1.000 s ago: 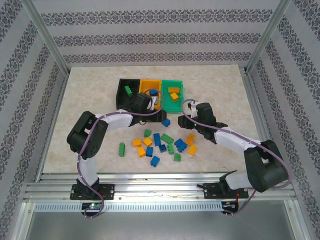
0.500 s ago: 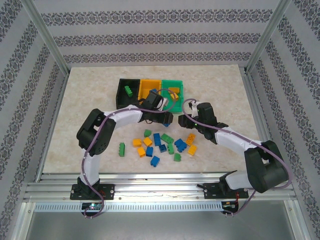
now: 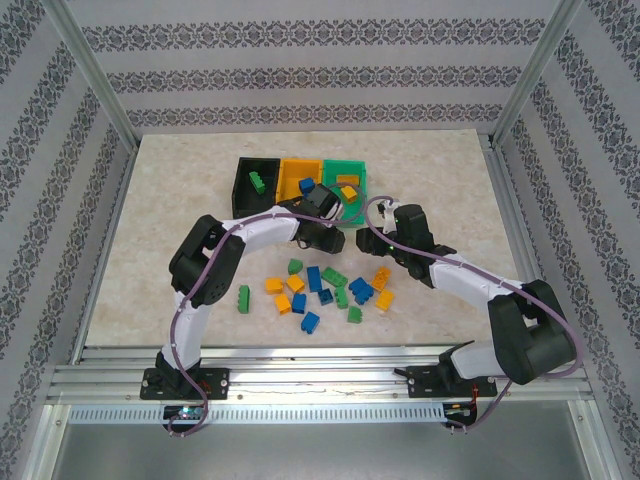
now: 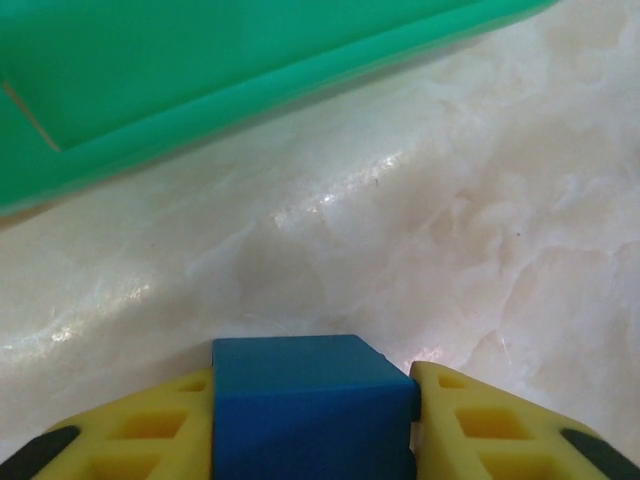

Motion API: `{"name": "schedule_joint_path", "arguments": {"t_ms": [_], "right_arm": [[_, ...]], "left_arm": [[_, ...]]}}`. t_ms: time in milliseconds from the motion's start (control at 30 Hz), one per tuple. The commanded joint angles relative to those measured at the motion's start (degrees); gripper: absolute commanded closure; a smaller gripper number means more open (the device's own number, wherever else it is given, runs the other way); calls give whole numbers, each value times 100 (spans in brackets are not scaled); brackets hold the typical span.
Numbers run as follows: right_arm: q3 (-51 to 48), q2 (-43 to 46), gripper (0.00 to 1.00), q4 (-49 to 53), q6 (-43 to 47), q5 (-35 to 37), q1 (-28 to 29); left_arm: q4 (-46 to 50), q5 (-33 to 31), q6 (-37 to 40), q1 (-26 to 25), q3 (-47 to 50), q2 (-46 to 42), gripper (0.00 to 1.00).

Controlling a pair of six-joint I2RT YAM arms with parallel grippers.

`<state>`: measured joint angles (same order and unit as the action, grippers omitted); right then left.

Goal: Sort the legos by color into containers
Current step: Pick up the lego from the center of the table, then place the lego in the container.

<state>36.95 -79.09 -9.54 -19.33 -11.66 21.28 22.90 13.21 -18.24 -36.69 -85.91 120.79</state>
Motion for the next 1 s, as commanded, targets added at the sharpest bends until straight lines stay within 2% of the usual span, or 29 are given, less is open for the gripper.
{"name": "schedule_joint_path", "arguments": {"t_ms": [0,100,300,400,467,633,800,900,967], "right_arm": [[-60,-28,45,-139,-51,-103,-61],[-74,-28,45,-145,-61,-80,-58],[-113,60,45,-172,-101,-142,-65],[-100,38,45,-172,-115,-170,-80],[-100,2,45,-209,-136,-204,-65],[-65,-41,45,-240,-176,-285,-75],[-119,38,45,-271,-202,-282,-86],[-102,13,45,-277,-209,-309,-93],[-100,-1,45,-277,-204,-320,-106]], "left_arm": [[119,-64,-4,-40,48,-122,63],[-64,-156,-95,-35,253,-357,63],[-1217,-20,-596,124,1200,-1098,63],[-1851,-242,-763,152,1743,-1584,63],[-1921,-452,-773,184,1851,-1824,63],[-1845,-866,-525,356,1804,-2152,59],[-1401,-341,-523,1006,1185,-1877,58],[-1192,-227,-453,1191,720,-1611,58],[-1096,-99,-303,1246,414,-1400,54]]}}
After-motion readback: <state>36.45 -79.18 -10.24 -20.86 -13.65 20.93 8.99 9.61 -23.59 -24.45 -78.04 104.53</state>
